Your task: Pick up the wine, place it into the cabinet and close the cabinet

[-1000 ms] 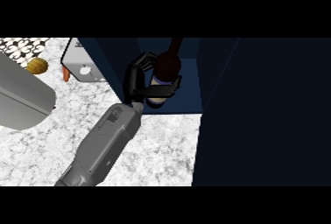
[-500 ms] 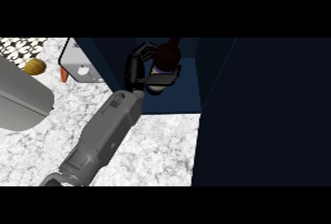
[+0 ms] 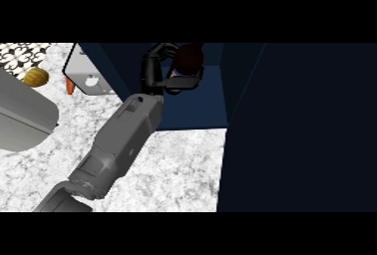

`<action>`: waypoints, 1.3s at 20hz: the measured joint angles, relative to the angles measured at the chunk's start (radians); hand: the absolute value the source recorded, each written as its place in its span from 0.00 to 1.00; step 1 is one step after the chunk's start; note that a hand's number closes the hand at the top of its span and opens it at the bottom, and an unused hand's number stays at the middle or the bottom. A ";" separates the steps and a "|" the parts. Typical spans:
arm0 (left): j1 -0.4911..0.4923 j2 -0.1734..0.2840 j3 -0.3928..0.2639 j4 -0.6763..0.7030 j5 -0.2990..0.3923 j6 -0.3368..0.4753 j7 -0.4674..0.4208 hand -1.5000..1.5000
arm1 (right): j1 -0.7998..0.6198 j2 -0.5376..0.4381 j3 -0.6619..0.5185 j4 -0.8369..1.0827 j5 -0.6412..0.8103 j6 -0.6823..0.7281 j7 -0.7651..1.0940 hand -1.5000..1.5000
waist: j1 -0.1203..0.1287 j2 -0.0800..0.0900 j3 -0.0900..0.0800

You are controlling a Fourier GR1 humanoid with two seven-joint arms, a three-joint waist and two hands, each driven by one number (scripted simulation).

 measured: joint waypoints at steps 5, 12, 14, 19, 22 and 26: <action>-0.040 0.001 0.028 0.058 0.029 -0.018 -0.010 1.00 | 0.003 -0.003 -0.002 -0.002 -0.003 0.004 0.006 0.00 | -0.005 0.001 0.000; -0.072 -0.006 0.103 0.115 0.087 -0.061 -0.022 1.00 | -0.010 0.012 0.036 0.003 0.007 -0.015 0.000 0.00 | -0.013 0.002 0.002; -0.081 -0.006 0.112 0.130 0.093 -0.077 -0.017 1.00 | -0.025 0.012 0.039 0.001 0.007 -0.025 0.016 0.00 | -0.013 0.002 0.002; -0.092 -0.005 0.135 0.166 0.096 -0.090 -0.058 1.00 | -0.044 0.005 0.032 0.006 0.008 -0.021 0.021 0.00 | -0.020 0.005 0.003; -0.094 -0.005 0.147 0.189 0.098 -0.095 -0.076 1.00 | -0.040 0.004 0.031 0.008 0.008 -0.013 0.011 0.00 | -0.024 0.008 0.002; -0.106 -0.005 0.149 0.216 0.087 -0.084 -0.066 0.00 | -0.029 0.004 0.029 0.010 0.008 -0.008 -0.001 0.00 | -0.021 0.008 0.001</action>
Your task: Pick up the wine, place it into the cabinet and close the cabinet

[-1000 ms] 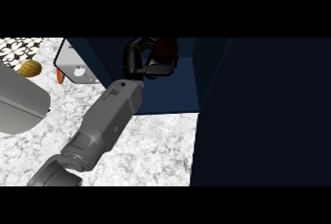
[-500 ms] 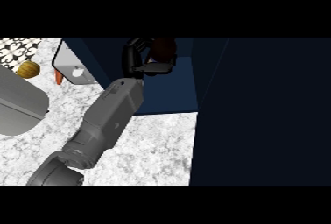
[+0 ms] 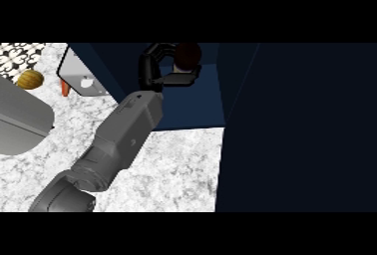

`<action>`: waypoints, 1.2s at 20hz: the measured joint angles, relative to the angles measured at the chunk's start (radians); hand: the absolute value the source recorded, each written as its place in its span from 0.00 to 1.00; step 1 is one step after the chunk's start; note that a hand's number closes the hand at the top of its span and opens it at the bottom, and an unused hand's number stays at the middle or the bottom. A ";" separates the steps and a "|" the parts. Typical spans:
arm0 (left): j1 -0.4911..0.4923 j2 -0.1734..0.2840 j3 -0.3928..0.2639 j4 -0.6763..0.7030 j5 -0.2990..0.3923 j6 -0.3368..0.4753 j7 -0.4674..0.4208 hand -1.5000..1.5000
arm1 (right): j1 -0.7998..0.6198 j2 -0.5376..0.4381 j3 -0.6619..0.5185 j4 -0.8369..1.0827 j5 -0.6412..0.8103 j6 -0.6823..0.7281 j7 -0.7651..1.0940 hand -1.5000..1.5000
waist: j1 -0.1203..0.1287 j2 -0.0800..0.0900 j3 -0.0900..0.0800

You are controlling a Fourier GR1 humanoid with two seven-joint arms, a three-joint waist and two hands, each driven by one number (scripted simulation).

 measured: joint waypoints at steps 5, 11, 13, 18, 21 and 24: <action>-0.005 0.004 -0.005 0.028 -0.021 0.025 0.009 0.00 | -0.025 -0.005 -0.010 0.000 -0.002 -0.004 0.015 0.00 | -0.004 -0.001 0.002; 0.006 0.001 -0.014 0.051 -0.047 0.067 -0.009 0.00 | -0.018 0.004 -0.004 0.008 0.000 -0.002 0.000 0.00 | -0.005 0.003 0.001; 0.011 0.001 -0.019 0.062 -0.057 0.082 -0.012 0.00 | -0.027 0.008 -0.002 0.009 0.000 -0.006 0.004 0.00 | -0.008 0.005 0.001; 0.023 0.004 -0.021 0.071 -0.069 0.099 -0.021 0.00 | -0.029 0.006 0.005 0.008 -0.001 -0.002 0.009 0.00 | -0.015 0.008 0.000; 0.030 0.004 -0.010 0.057 -0.063 0.096 -0.044 0.00 | -0.034 0.006 0.007 0.010 -0.003 0.003 0.004 0.00 | -0.017 0.008 0.001; 0.035 0.002 -0.003 0.052 -0.063 0.093 -0.059 0.00 | -0.026 0.004 0.002 0.013 -0.005 0.008 0.001 0.00 | -0.018 0.008 0.001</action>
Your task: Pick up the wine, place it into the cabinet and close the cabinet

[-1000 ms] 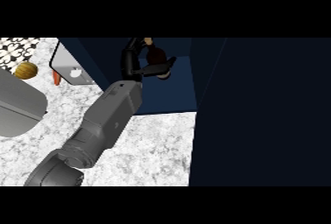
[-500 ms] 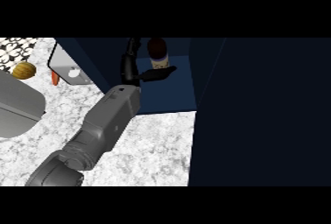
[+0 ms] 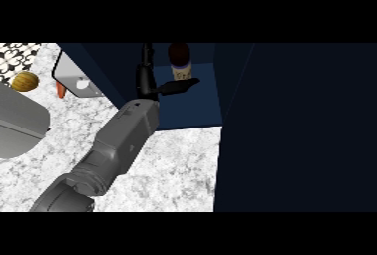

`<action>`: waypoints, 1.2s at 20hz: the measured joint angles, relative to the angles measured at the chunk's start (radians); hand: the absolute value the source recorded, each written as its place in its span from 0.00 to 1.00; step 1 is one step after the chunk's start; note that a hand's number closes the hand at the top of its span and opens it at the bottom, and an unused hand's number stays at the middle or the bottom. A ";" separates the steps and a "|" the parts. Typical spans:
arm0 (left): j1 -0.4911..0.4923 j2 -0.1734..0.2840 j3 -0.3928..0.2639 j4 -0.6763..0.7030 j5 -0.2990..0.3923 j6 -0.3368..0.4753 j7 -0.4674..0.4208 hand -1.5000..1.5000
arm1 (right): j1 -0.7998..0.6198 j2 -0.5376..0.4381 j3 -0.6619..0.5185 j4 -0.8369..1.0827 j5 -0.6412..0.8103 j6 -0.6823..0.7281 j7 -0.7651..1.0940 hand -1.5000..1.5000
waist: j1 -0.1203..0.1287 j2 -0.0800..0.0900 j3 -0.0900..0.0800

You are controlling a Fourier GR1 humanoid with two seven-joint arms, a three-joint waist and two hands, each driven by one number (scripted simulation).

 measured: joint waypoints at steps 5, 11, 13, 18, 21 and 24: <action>0.010 -0.002 0.001 -0.003 -0.006 -0.022 -0.019 0.00 | -0.002 0.002 -0.008 0.004 -0.007 0.002 -0.006 0.00 | 0.001 -0.001 0.000; 0.016 -0.003 -0.005 -0.011 -0.019 -0.082 -0.044 0.00 | 0.007 0.007 0.006 0.001 -0.006 -0.008 -0.010 0.00 | 0.002 -0.001 -0.001; 0.018 -0.003 -0.009 -0.009 -0.025 -0.099 -0.049 0.00 | 0.004 0.008 0.017 0.000 -0.005 -0.010 -0.005 0.00 | 0.002 -0.002 0.000; 0.020 -0.003 -0.018 -0.006 -0.032 -0.149 -0.046 0.00 | -0.012 0.007 0.024 0.000 -0.002 -0.022 0.014 0.00 | 0.003 -0.004 -0.001; 0.021 -0.004 -0.017 -0.007 -0.027 -0.163 -0.049 0.00 | -0.001 0.006 0.026 -0.003 -0.002 -0.020 0.013 0.00 | 0.003 -0.004 -0.002; 0.024 -0.003 -0.014 -0.012 -0.006 -0.181 -0.052 0.00 | -0.009 0.008 0.045 -0.003 0.003 -0.032 0.021 0.00 | 0.001 -0.007 -0.002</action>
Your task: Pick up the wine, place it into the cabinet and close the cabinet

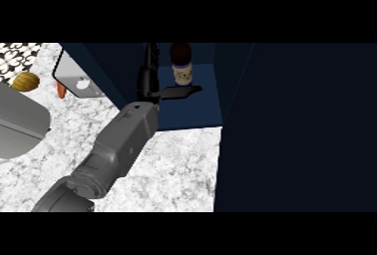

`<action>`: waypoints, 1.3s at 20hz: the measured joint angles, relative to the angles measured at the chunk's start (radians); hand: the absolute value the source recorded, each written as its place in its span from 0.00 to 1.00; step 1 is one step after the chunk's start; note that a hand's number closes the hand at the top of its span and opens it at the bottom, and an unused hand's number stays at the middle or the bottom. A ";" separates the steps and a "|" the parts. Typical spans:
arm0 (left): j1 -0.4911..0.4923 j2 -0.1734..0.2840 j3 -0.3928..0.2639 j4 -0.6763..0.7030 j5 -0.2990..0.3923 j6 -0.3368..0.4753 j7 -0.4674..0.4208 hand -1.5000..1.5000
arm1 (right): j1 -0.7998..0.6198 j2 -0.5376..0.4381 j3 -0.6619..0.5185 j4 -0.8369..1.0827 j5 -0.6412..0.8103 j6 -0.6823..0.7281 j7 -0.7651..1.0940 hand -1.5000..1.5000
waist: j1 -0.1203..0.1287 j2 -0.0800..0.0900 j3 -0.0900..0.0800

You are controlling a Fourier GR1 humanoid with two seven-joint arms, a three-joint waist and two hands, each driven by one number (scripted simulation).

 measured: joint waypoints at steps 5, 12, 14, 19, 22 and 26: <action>0.009 0.000 -0.019 -0.015 0.038 -0.045 -0.006 0.00 | -0.007 -0.006 -0.019 0.003 -0.004 0.002 -0.002 0.00 | 0.000 -0.003 0.000; 0.043 -0.001 -0.093 -0.066 0.110 -0.074 -0.001 0.00 | 0.000 -0.006 -0.026 0.002 -0.006 -0.001 -0.003 0.00 | 0.003 -0.011 -0.001; 0.067 0.000 -0.125 -0.095 0.143 -0.067 0.010 0.00 | 0.007 -0.008 -0.021 -0.001 -0.007 -0.001 0.005 0.00 | 0.003 -0.015 0.000; 0.190 0.001 -0.256 -0.227 0.233 -0.027 0.032 0.00 | -0.013 -0.007 -0.021 0.003 0.001 -0.017 0.019 0.00 | 0.022 -0.021 -0.001; 0.272 0.001 -0.366 -0.358 0.286 0.045 0.059 0.00 | 0.001 -0.010 -0.030 -0.005 0.001 -0.019 0.016 0.00 | 0.037 -0.024 0.000; 0.401 0.001 -0.524 -0.561 0.339 0.174 0.080 0.00 | 0.022 -0.018 -0.038 -0.010 0.006 -0.017 0.007 0.00 | 0.053 -0.025 0.000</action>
